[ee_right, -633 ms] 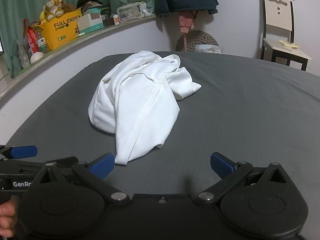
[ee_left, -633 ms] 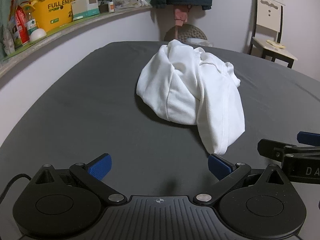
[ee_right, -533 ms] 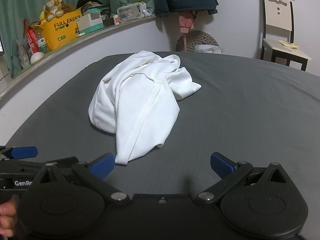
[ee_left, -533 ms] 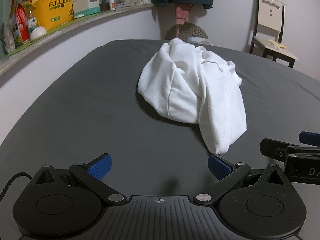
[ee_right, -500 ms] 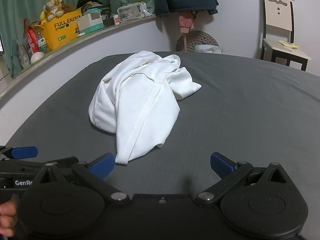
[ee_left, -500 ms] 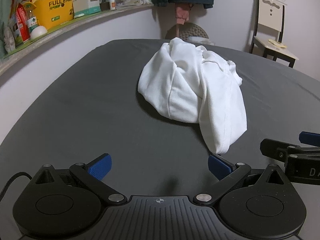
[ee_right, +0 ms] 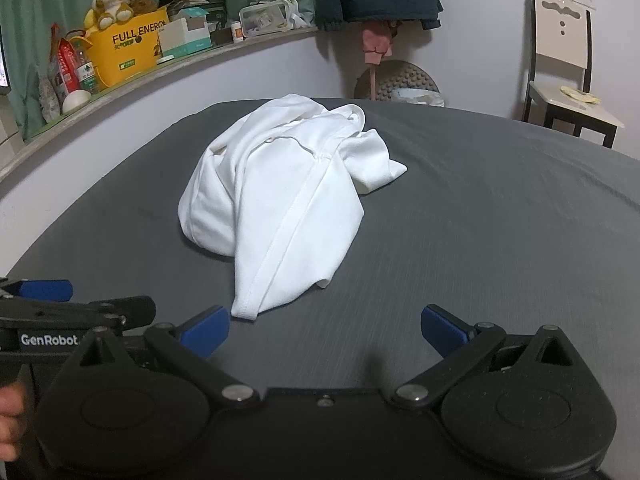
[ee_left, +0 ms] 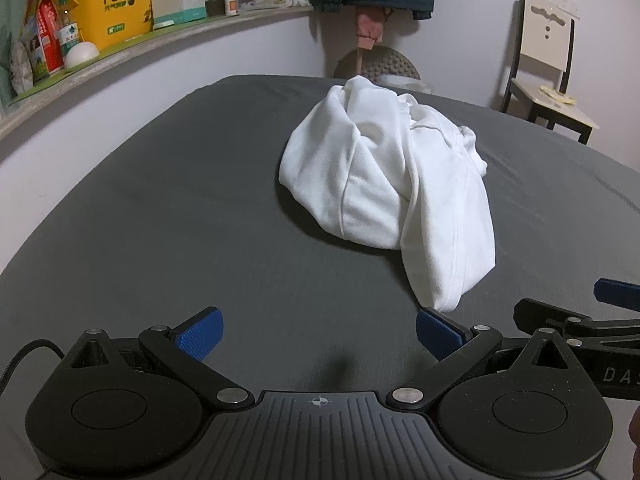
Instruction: Fold clothes
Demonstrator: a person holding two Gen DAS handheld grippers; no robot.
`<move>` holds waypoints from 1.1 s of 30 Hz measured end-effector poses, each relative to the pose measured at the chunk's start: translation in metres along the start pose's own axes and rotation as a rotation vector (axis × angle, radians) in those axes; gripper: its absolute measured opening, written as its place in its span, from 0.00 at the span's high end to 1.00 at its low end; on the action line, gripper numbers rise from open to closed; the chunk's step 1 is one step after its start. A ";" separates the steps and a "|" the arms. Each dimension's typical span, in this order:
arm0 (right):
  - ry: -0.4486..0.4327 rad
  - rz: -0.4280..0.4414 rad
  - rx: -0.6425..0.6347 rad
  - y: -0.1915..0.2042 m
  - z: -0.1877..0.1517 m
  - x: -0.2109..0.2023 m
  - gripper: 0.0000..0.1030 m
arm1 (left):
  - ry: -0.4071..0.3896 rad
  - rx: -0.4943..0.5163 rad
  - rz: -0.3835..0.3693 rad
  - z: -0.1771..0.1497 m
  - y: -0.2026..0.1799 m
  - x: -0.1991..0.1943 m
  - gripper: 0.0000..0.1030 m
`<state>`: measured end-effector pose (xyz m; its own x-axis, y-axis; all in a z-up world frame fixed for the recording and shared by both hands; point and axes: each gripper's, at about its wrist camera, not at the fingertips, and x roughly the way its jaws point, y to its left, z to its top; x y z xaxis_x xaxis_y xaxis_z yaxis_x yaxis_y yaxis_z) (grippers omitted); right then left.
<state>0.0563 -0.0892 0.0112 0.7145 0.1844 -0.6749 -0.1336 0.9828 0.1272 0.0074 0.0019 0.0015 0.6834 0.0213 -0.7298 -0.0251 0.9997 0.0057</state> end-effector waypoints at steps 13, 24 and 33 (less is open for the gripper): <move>0.008 -0.002 -0.004 0.002 0.001 -0.001 0.00 | 0.006 -0.002 0.003 -0.002 -0.001 0.001 0.00; 0.011 -0.004 -0.003 0.003 0.002 -0.001 0.00 | 0.009 0.001 0.004 -0.002 -0.001 0.002 0.00; 0.013 -0.003 0.000 0.003 0.002 0.000 0.00 | 0.012 0.001 0.006 -0.002 -0.001 0.003 0.00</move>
<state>0.0571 -0.0866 0.0134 0.7056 0.1817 -0.6850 -0.1319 0.9834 0.1250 0.0079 0.0008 -0.0018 0.6747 0.0267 -0.7376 -0.0284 0.9995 0.0102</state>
